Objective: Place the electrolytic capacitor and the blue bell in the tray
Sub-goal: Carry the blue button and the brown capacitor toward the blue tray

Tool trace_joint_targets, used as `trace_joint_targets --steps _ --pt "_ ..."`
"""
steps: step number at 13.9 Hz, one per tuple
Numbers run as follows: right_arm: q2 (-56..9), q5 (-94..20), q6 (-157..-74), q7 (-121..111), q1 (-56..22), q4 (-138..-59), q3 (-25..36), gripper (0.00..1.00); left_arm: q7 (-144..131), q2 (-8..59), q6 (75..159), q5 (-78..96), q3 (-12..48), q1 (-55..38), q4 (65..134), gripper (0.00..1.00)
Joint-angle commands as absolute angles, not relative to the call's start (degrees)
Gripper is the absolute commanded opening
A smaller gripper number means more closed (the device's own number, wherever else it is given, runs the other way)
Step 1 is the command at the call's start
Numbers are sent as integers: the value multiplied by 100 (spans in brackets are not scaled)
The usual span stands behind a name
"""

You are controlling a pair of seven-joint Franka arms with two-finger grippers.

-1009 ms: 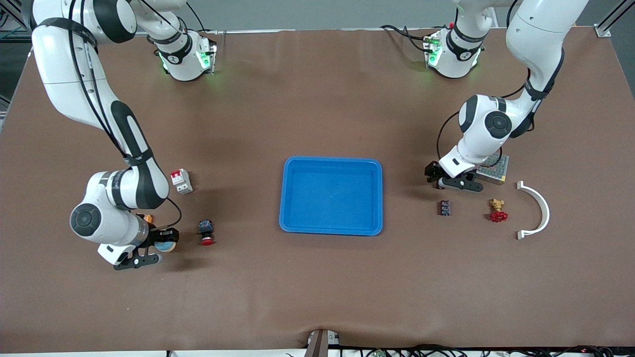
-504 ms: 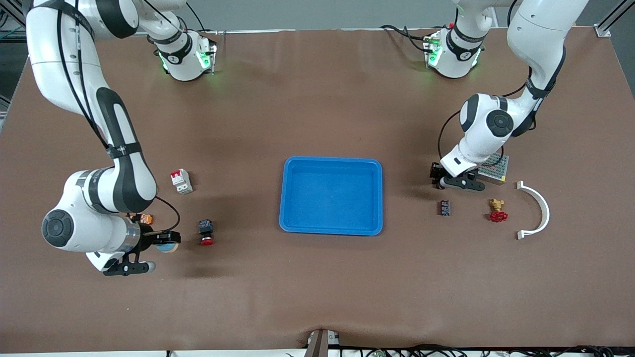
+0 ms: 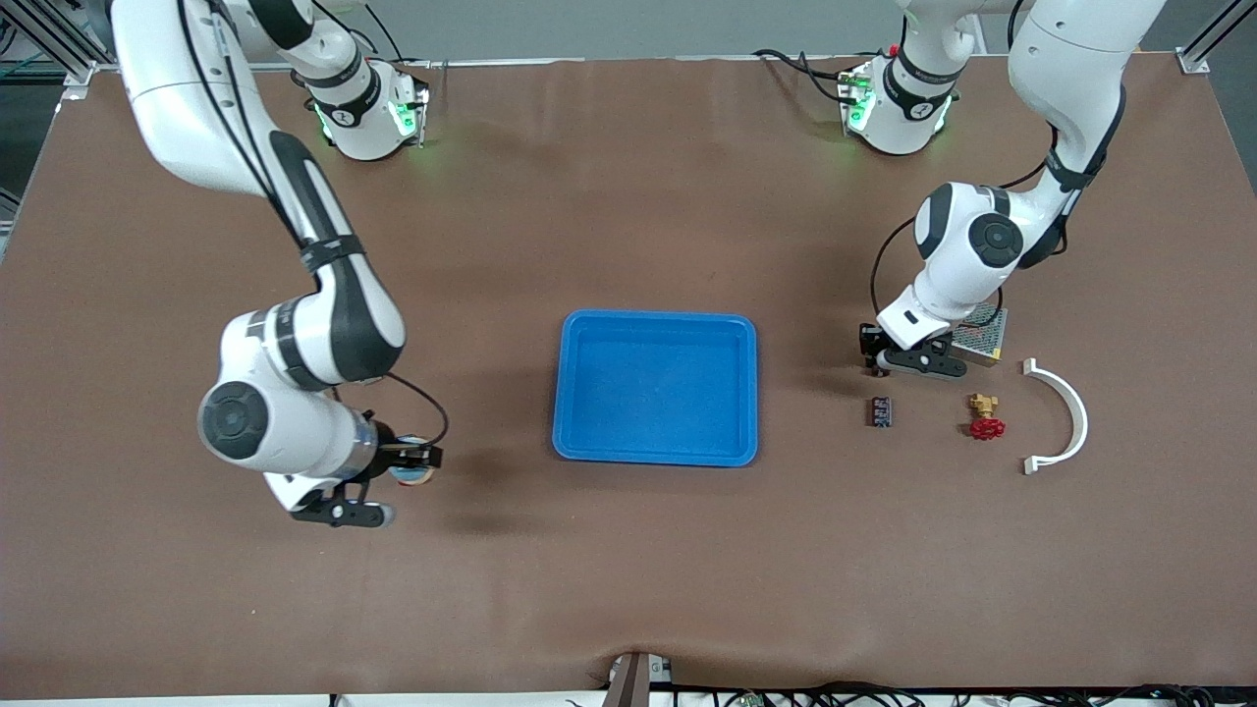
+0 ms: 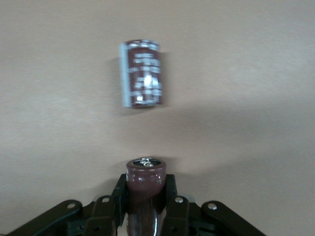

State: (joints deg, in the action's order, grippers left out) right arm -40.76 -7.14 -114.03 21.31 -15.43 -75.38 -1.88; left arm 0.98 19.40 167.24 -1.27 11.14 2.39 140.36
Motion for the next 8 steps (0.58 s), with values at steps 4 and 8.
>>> trace_joint_targets --steps 4,8 --pt "-4025 -712 -11399 3558 -2328 -7374 -123 51 -1462 1478 16332 -246 1204 782 14133 0" --pt "-4060 -721 -11540 4042 -2610 -7383 -123 51 -3187 1003 15270 -246 1493 765 13862 0"
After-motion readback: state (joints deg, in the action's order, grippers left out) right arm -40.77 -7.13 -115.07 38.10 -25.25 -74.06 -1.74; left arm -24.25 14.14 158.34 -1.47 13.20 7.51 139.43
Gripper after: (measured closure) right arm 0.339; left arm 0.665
